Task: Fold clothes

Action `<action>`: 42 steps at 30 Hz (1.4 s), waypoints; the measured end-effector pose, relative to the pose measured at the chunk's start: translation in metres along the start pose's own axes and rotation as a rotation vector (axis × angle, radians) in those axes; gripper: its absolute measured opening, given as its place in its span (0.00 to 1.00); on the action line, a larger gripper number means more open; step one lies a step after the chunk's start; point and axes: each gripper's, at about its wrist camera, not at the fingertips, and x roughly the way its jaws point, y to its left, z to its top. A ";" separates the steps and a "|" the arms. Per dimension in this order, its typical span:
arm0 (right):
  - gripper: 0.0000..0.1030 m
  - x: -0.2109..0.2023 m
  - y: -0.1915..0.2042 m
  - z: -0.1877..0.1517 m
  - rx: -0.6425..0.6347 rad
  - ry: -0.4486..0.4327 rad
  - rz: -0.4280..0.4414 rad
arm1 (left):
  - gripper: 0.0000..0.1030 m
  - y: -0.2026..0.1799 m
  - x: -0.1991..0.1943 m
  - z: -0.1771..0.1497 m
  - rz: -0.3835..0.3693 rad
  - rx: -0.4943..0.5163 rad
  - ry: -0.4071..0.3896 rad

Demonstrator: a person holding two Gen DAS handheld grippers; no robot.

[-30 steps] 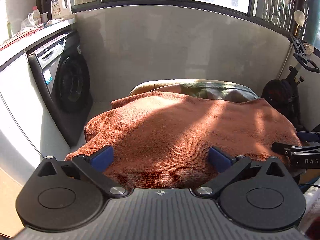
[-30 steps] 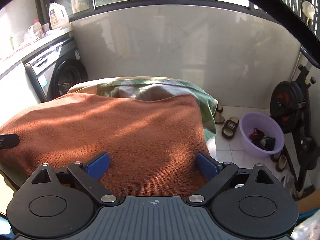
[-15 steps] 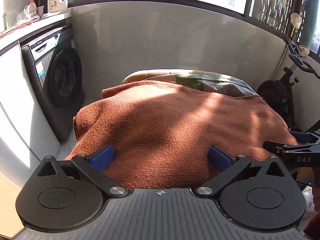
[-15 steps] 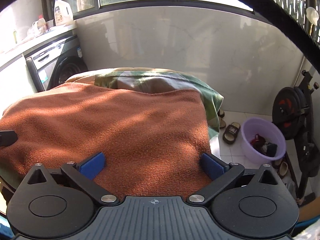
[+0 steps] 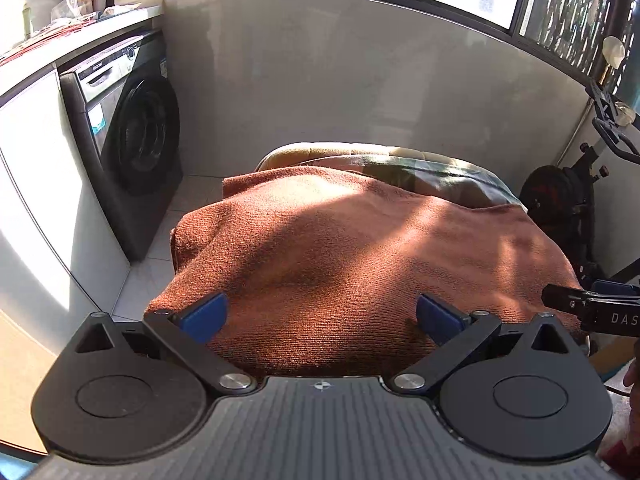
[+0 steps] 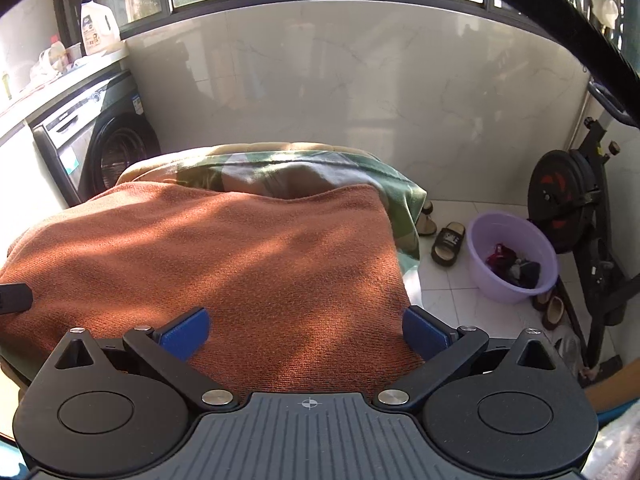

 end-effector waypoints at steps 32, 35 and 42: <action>0.99 -0.254 0.014 -0.202 0.112 -0.065 -0.077 | 1.00 -0.067 -0.164 -0.153 0.065 0.205 0.013; 0.99 -0.272 0.007 -0.216 0.137 -0.068 -0.064 | 1.00 -0.071 -0.177 -0.173 0.054 0.151 0.048; 0.99 -0.320 -0.009 -0.259 0.065 -0.082 -0.076 | 1.00 -0.094 -0.217 -0.233 0.082 0.082 0.101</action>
